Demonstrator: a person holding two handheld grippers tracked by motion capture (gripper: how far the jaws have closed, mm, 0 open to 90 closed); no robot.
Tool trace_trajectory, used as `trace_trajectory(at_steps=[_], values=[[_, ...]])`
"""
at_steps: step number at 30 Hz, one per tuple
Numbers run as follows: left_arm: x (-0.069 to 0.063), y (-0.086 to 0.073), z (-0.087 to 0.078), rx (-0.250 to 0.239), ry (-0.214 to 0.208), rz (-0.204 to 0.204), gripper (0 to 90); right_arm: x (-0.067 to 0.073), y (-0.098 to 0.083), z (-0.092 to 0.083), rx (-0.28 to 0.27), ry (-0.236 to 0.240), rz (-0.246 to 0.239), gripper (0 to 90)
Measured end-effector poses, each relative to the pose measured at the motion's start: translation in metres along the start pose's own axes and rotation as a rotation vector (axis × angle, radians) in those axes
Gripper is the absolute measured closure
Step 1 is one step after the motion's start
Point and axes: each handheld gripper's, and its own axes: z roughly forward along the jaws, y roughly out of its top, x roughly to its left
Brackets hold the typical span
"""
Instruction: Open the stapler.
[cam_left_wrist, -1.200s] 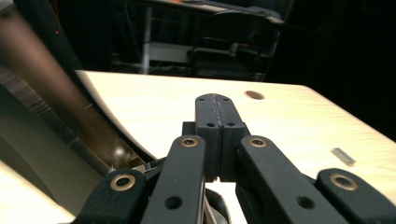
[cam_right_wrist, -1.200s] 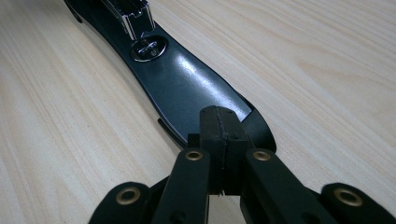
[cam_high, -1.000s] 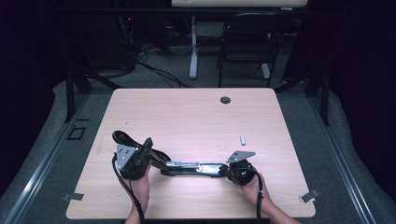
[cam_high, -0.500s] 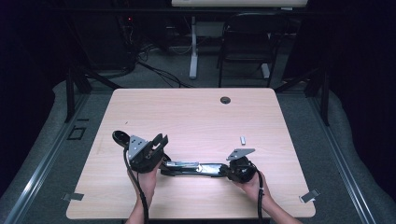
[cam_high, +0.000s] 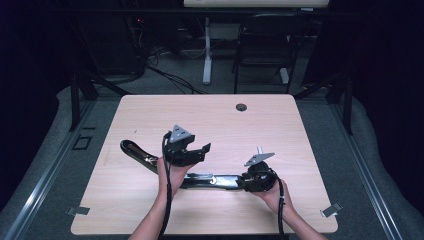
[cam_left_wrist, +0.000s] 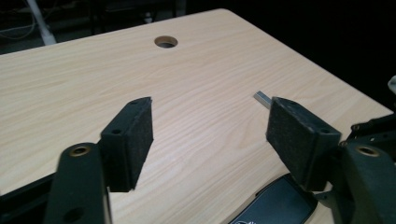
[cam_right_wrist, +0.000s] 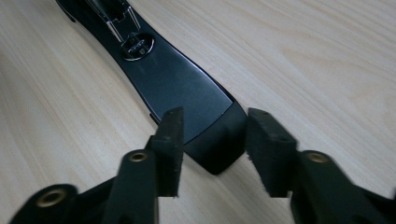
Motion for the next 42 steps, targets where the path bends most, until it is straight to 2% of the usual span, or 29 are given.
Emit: trace_trajectory(at_steps=[1,5,7,9,14,15,16,18,22,23,26,30,32,36,42], values=[[-0.001,0.005,0.004,0.024,-0.011,0.014,29.4,-0.002,0.000,-0.001,-0.006,-0.001,0.004,52.6],[0.000,0.023,0.016,0.099,-0.035,0.040,18.7,-0.010,0.001,-0.006,0.030,-0.020,0.033,35.9],[0.000,0.029,0.022,0.133,-0.035,0.060,17.6,-0.012,0.001,-0.007,0.041,-0.020,0.036,33.6],[0.002,0.032,0.025,0.158,-0.048,0.061,15.7,-0.015,0.001,-0.009,0.050,-0.023,0.036,28.3],[0.003,0.033,0.029,0.242,-0.084,0.076,10.8,-0.022,0.001,-0.013,0.073,-0.021,0.040,17.9],[0.002,0.031,0.029,0.254,-0.092,0.080,9.0,-0.023,0.000,-0.012,0.077,-0.020,0.051,15.0],[0.002,0.029,0.027,0.266,-0.101,0.091,8.2,-0.024,0.001,-0.013,0.099,-0.017,0.041,14.3],[-0.001,0.022,0.021,0.286,-0.110,0.108,6.7,-0.026,0.000,-0.013,0.106,-0.020,0.044,12.8],[-0.002,0.010,0.009,0.292,-0.133,0.114,2.7,-0.029,0.001,-0.014,0.109,-0.002,0.043,10.0],[-0.003,0.006,0.007,0.295,-0.134,0.120,1.9,-0.030,0.001,-0.015,0.121,-0.005,0.031,9.9],[-0.003,-0.002,0.000,0.314,-0.145,0.134,0.1,-0.029,0.002,-0.016,0.110,-0.001,0.025,9.4],[-0.005,-0.008,-0.012,0.305,-0.155,0.144,0.1,-0.031,0.003,-0.019,0.102,-0.002,0.008,8.0],[-0.006,-0.011,-0.017,0.314,-0.164,0.145,0.1,-0.031,0.004,-0.021,0.095,-0.020,-0.005,2.1],[-0.009,-0.018,-0.023,0.337,-0.181,0.156,0.0,-0.037,0.004,-0.024,0.105,-0.039,0.019,0.0],[-0.008,-0.028,-0.032,0.328,-0.180,0.154,0.0,-0.048,0.000,-0.030,0.118,-0.052,0.074,0.0]])
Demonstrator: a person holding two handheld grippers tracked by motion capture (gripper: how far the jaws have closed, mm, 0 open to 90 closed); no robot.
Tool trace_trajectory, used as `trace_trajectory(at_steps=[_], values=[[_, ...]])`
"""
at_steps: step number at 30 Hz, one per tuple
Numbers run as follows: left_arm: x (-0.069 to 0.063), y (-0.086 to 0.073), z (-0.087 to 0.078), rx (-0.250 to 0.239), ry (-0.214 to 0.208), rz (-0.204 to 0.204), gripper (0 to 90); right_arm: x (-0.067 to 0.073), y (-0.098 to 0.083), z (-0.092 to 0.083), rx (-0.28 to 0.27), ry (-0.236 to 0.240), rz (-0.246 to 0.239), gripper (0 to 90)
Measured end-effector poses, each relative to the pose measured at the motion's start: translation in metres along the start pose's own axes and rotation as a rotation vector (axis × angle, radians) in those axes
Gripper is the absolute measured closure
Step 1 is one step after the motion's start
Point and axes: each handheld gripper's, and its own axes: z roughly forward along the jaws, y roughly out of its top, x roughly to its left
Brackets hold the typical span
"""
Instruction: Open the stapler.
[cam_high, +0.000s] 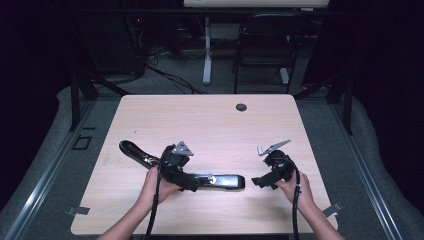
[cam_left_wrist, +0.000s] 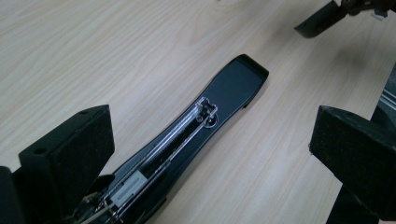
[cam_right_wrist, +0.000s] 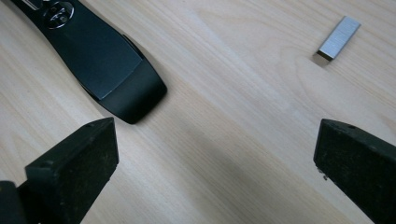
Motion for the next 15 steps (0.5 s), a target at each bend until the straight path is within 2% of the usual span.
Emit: trace_trajectory(at_steps=[10,11,15], values=[[0.000,-0.017,-0.005,0.018,-0.015,-0.013,0.0,-0.003,0.002,0.002,0.031,0.001,-0.001,0.0],[-0.001,-0.018,-0.005,0.016,-0.005,-0.015,0.0,-0.004,0.003,0.001,0.052,0.000,-0.016,0.0],[-0.001,-0.021,-0.008,0.015,-0.019,-0.018,0.0,-0.005,0.003,0.000,0.052,0.003,-0.002,0.0]])
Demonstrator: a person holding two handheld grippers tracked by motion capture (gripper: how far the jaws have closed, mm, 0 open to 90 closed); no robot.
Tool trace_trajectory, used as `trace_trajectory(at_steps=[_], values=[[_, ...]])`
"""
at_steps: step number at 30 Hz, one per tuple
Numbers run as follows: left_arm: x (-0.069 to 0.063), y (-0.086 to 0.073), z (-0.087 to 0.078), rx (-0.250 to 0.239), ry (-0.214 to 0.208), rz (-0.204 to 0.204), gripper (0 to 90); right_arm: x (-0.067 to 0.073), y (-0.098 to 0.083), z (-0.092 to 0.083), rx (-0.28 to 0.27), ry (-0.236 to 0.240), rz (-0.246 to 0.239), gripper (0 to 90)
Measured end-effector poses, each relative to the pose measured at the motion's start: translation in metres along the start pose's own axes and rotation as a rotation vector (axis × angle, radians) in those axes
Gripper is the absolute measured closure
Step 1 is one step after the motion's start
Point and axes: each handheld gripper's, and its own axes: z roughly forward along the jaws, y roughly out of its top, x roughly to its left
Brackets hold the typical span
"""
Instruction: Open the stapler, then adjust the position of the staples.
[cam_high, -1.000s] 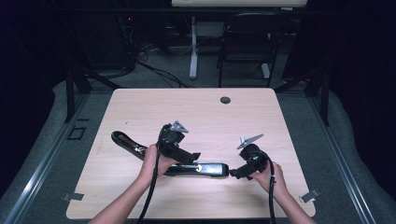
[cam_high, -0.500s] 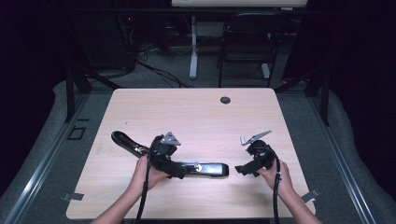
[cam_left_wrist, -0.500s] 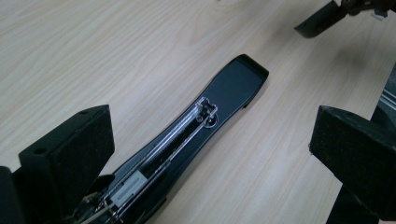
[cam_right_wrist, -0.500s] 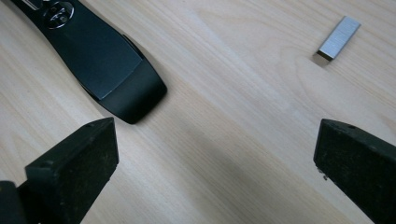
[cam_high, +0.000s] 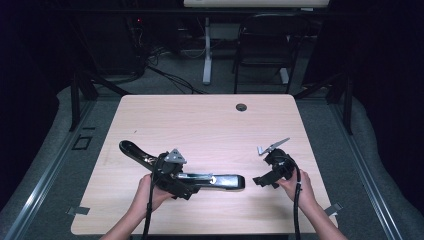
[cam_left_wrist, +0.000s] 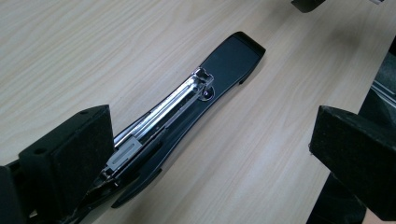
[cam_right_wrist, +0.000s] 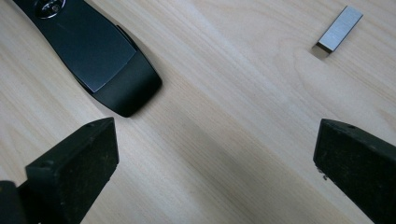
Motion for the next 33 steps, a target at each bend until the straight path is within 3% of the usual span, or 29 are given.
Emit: trace_trajectory(at_steps=[9,10,11,12,20,27,29,30,33], values=[[-0.002,-0.008,-0.004,-0.006,-0.007,-0.010,0.0,-0.005,0.001,0.000,0.027,0.007,0.007,0.0],[-0.002,-0.009,-0.005,-0.004,-0.007,-0.005,0.0,-0.004,0.000,0.001,0.012,0.005,0.024,0.0],[-0.003,-0.010,-0.006,-0.007,-0.008,-0.006,0.0,-0.005,0.001,0.000,0.038,0.009,0.005,0.0],[-0.004,-0.011,-0.006,-0.006,-0.009,-0.008,0.0,-0.004,0.000,0.001,0.020,-0.006,0.019,0.0],[-0.005,-0.015,-0.006,-0.001,-0.020,-0.002,0.0,-0.011,0.002,-0.002,0.076,-0.004,0.014,0.0],[-0.006,-0.015,-0.002,0.015,-0.034,0.004,0.0,-0.017,0.008,-0.002,0.081,-0.004,0.032,0.0],[-0.008,-0.015,-0.001,0.016,-0.034,0.013,0.0,-0.018,0.010,-0.002,0.067,-0.005,0.060,0.0],[-0.008,-0.015,-0.001,0.018,-0.035,0.015,0.0,-0.020,0.012,-0.003,0.064,0.020,0.072,0.0],[-0.008,-0.016,0.000,0.019,-0.039,0.015,0.0,-0.023,0.017,-0.004,0.074,0.004,0.078,0.0]])
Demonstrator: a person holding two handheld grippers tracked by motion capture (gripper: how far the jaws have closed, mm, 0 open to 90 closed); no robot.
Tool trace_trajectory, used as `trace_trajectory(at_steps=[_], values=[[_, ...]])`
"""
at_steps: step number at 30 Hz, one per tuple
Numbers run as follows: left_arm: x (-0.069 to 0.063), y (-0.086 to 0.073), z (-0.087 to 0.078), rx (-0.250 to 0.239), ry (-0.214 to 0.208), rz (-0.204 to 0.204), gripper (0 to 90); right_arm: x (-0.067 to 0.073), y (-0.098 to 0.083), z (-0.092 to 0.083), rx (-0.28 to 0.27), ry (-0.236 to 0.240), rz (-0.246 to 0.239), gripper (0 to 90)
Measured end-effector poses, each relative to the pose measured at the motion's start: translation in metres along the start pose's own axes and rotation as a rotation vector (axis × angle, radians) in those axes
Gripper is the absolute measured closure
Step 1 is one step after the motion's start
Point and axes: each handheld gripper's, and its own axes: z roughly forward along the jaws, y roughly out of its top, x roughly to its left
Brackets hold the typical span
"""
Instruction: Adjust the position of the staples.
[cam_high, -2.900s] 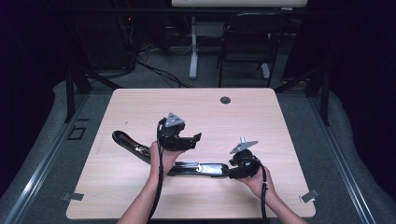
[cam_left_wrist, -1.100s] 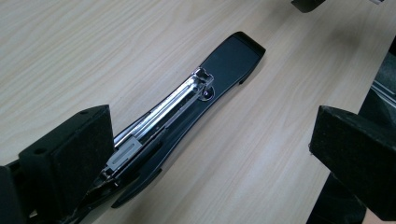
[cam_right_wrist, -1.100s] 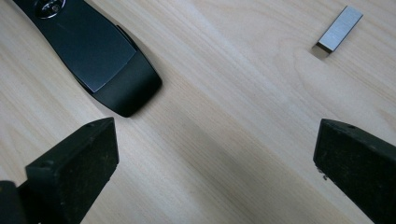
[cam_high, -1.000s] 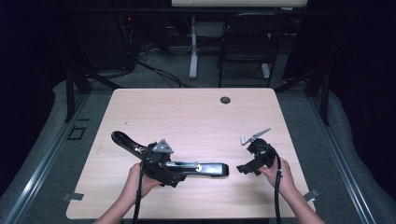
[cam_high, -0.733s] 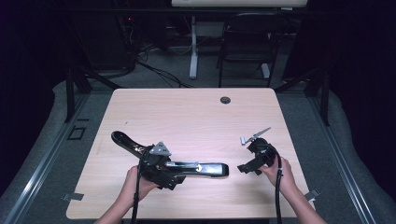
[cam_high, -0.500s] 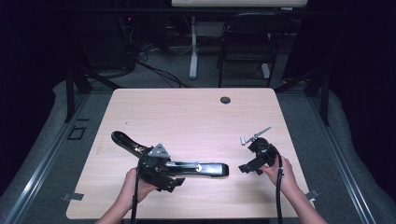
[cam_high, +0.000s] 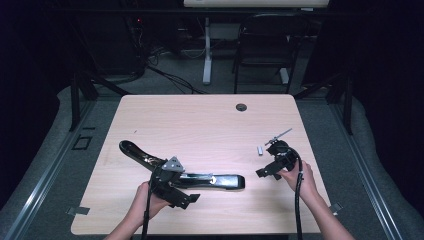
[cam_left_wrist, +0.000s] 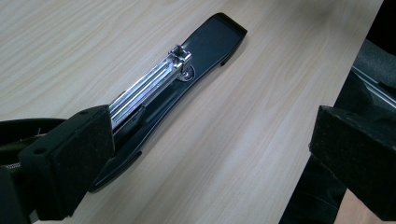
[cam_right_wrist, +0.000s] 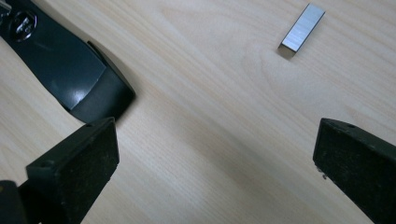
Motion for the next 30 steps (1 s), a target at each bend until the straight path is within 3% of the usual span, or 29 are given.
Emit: trace_trajectory(at_steps=[1,3,7,8,10,12,13,18,20,24,27,29,30], values=[[0.000,0.000,0.000,-0.001,0.000,-0.001,0.0,0.000,0.002,0.001,-0.010,0.018,0.012,0.0],[0.000,0.000,0.000,-0.006,0.001,-0.002,0.0,-0.002,0.006,0.001,0.006,0.002,0.006,0.0],[0.001,-0.001,-0.001,-0.011,-0.004,-0.003,0.0,-0.003,0.016,0.003,0.017,0.012,0.014,4.3],[0.002,-0.001,-0.001,-0.008,-0.011,-0.001,0.0,-0.005,0.019,0.003,0.029,0.012,-0.006,6.0],[0.001,-0.001,-0.001,-0.005,-0.019,0.005,0.0,-0.003,0.022,0.007,0.000,0.012,0.027,6.5],[0.000,-0.002,-0.001,-0.004,-0.025,0.007,0.0,-0.005,0.027,0.008,0.017,0.024,0.024,8.2],[-0.001,-0.003,-0.001,-0.007,-0.027,0.006,0.0,-0.007,0.029,0.008,0.023,0.008,0.011,8.7],[0.001,-0.009,-0.004,-0.006,-0.028,-0.002,0.0,-0.011,0.038,0.016,0.020,0.011,0.042,15.2],[0.002,-0.010,-0.006,-0.007,-0.035,-0.006,0.0,-0.014,0.042,0.016,0.035,-0.009,0.043,20.6],[0.003,-0.013,-0.006,-0.016,-0.043,-0.006,0.0,-0.016,0.049,0.020,0.000,-0.020,0.076,26.8],[0.003,-0.014,-0.006,-0.015,-0.049,-0.010,0.0,-0.020,0.056,0.019,0.040,-0.027,0.060,34.0],[0.003,-0.015,-0.006,-0.015,-0.056,-0.013,0.0,-0.021,0.059,0.020,0.037,-0.034,0.072,39.5],[0.001,-0.015,-0.006,-0.012,-0.043,-0.013,0.0,-0.022,0.061,0.020,0.048,-0.035,0.067,41.9]])
